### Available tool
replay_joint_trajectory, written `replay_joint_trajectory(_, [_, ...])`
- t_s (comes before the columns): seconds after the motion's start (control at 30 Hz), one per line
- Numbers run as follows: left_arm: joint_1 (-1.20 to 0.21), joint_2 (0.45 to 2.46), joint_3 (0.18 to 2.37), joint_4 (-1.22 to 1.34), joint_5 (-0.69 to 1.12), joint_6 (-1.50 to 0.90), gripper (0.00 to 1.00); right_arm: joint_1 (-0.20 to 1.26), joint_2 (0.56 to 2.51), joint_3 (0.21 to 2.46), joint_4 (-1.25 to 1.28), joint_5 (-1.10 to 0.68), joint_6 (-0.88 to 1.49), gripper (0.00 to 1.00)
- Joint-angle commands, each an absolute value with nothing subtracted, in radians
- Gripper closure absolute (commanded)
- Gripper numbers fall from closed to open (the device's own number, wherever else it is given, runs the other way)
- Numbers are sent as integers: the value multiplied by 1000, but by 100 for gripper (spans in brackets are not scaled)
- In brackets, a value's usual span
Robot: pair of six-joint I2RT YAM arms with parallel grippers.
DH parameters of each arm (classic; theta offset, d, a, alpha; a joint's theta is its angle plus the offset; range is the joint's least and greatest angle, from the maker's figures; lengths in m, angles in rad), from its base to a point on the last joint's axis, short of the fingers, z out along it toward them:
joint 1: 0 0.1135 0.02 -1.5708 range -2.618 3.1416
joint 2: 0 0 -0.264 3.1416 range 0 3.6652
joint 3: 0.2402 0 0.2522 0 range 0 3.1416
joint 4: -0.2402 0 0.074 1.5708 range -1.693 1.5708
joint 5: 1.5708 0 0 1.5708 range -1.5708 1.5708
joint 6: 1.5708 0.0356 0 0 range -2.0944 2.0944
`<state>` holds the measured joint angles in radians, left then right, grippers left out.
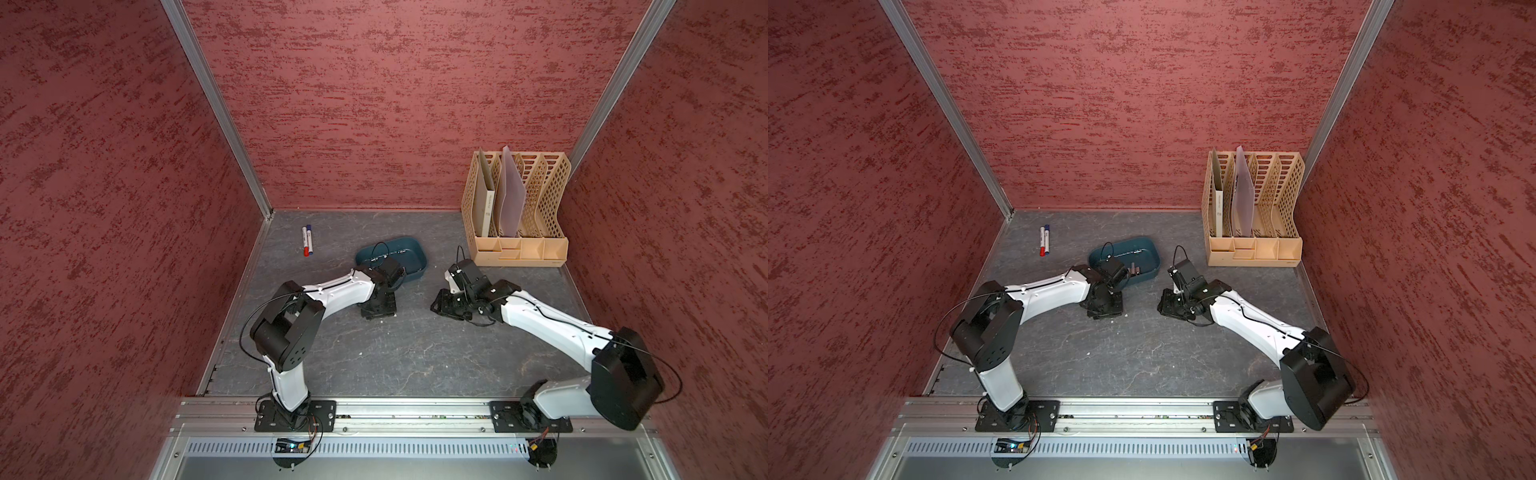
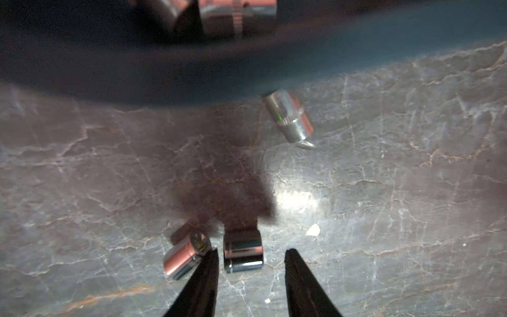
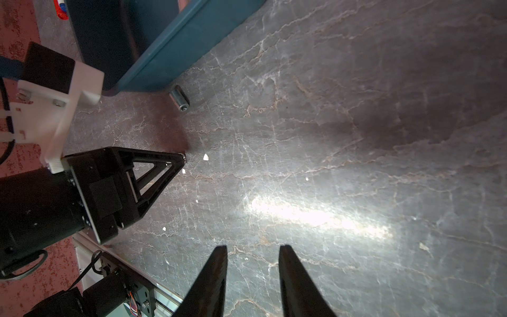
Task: Put the socket on the desktop into the storage box
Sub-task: Pick up the socket head at the center of the board.
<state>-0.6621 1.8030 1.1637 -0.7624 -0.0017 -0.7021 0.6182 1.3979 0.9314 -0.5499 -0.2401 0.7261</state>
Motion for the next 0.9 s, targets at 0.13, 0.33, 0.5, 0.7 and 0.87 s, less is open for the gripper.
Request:
replay_joint_trajectory(0.13, [-673, 1833, 1185, -747, -3, -702, 61, 624, 1393, 924, -537, -232, 732, 64])
replay_joint_trajectory(0.33, [-677, 1853, 1188, -739, -3, -700, 65, 624, 1393, 915, -536, -232, 735, 64])
replay_joint_trajectory(0.5, [-678, 1854, 1188, -738, -6, -696, 76, 624, 1386, 907, -534, -232, 742, 64])
replay_joint_trajectory(0.7, [-680, 1839, 1189, -735, -9, -689, 88, 625, 1384, 903, -520, -247, 740, 64])
replay_joint_trajectory(0.87, [-683, 1816, 1208, -748, -7, -677, 90, 639, 1376, 898, -481, -298, 714, 63])
